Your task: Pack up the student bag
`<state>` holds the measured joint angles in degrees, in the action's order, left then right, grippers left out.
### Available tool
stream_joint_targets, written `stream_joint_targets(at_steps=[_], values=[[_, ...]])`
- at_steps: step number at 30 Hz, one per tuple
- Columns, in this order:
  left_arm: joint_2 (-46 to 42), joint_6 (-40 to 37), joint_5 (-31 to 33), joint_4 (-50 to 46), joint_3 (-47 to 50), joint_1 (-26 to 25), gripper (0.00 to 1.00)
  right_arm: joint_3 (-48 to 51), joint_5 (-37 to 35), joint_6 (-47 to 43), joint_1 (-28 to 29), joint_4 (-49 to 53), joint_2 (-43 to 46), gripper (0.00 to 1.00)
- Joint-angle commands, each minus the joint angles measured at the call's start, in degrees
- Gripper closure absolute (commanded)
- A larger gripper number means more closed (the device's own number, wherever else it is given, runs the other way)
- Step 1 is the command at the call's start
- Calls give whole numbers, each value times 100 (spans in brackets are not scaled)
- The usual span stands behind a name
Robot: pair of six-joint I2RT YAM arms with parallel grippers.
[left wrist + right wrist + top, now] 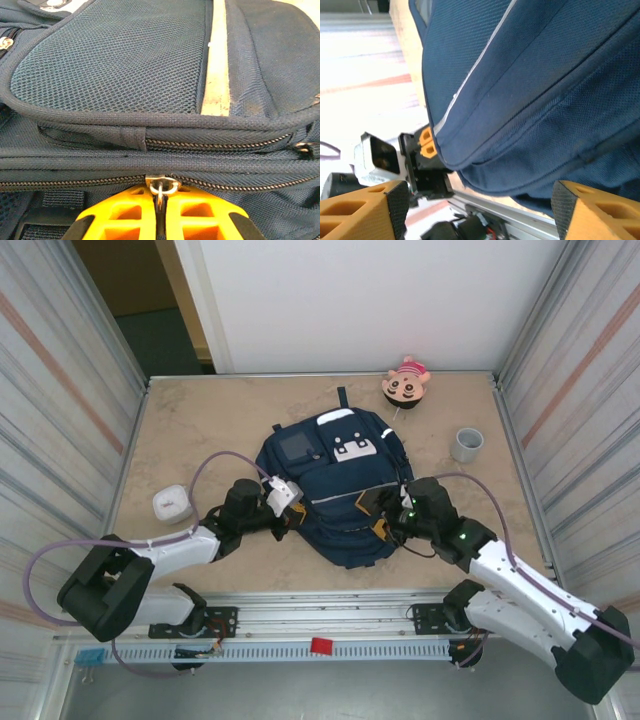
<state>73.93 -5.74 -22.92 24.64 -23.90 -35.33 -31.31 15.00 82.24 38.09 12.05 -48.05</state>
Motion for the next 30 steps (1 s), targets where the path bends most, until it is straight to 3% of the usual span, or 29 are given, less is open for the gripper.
stream_joint_targets(at_steps=[1,13,19,27,30], values=[[-48,41,126,173,-207,-12,100,189,-258,784,138,-712,-135,24],[17,144,48,315,-282,-9,100,424,-956,1268,484,-1119,-516,21],[18,192,32,392,-308,0,100,-2,-1223,849,387,819,-178,15],[-18,293,9,471,-308,0,100,164,-910,866,183,-105,-294,15],[-67,270,-23,405,-325,0,100,256,-832,873,154,-881,-474,21]])
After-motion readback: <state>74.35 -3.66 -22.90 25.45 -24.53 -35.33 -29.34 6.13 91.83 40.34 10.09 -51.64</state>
